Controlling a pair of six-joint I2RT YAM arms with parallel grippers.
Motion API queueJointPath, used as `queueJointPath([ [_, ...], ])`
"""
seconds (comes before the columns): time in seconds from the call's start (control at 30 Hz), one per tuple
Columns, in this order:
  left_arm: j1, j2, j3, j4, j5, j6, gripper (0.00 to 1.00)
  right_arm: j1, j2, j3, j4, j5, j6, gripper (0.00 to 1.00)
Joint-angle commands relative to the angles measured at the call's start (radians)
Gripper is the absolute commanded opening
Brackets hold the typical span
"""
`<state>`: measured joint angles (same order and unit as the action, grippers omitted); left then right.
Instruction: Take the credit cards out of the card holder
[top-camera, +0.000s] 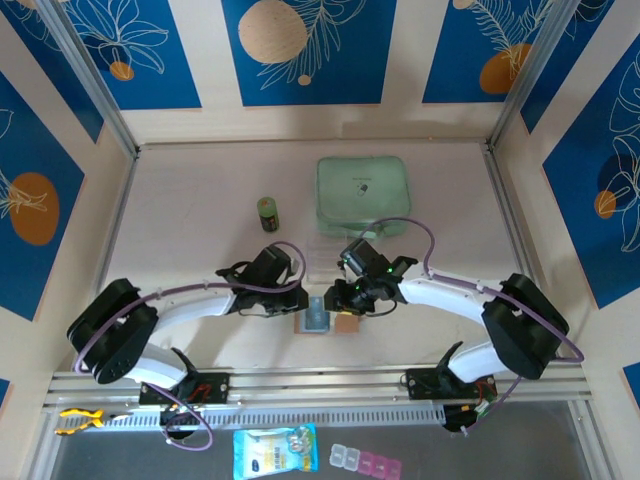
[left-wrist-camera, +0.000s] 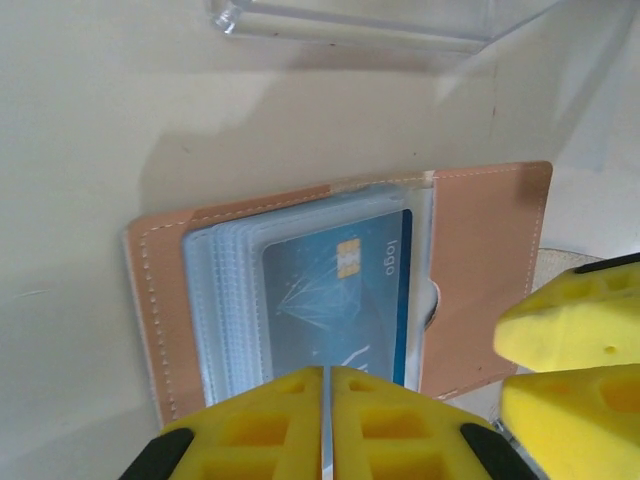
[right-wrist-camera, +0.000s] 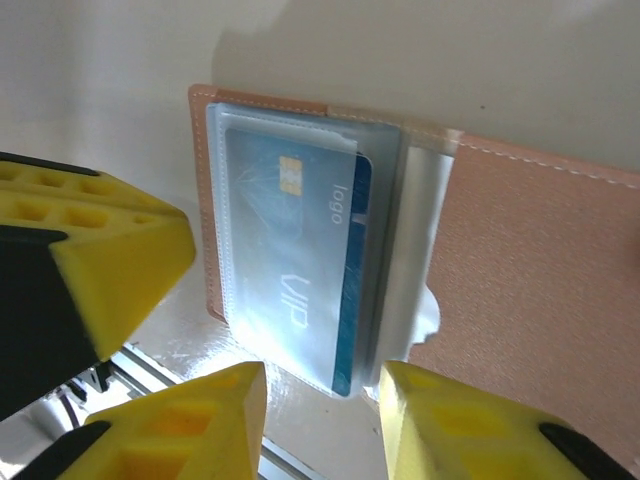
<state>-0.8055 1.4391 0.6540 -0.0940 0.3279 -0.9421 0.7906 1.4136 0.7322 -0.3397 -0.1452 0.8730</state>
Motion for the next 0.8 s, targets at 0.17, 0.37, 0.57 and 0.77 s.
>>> queueJointPath([
  [0.17,-0.024,0.061,-0.019,0.039,0.024,-0.026,0.06,-0.017,0.039,-0.03,0.095,-0.09,0.015,0.33],
  [0.37,-0.024,0.076,-0.025,0.017,-0.005,-0.017,0.05,-0.021,0.073,-0.019,0.104,-0.106,0.013,0.31],
  [0.57,-0.024,0.075,-0.022,0.005,-0.012,-0.014,0.04,-0.022,0.098,-0.006,0.119,-0.117,0.005,0.29],
  [0.77,-0.026,0.08,-0.024,0.005,-0.012,-0.013,0.04,-0.025,0.118,0.013,0.122,-0.118,-0.005,0.26],
])
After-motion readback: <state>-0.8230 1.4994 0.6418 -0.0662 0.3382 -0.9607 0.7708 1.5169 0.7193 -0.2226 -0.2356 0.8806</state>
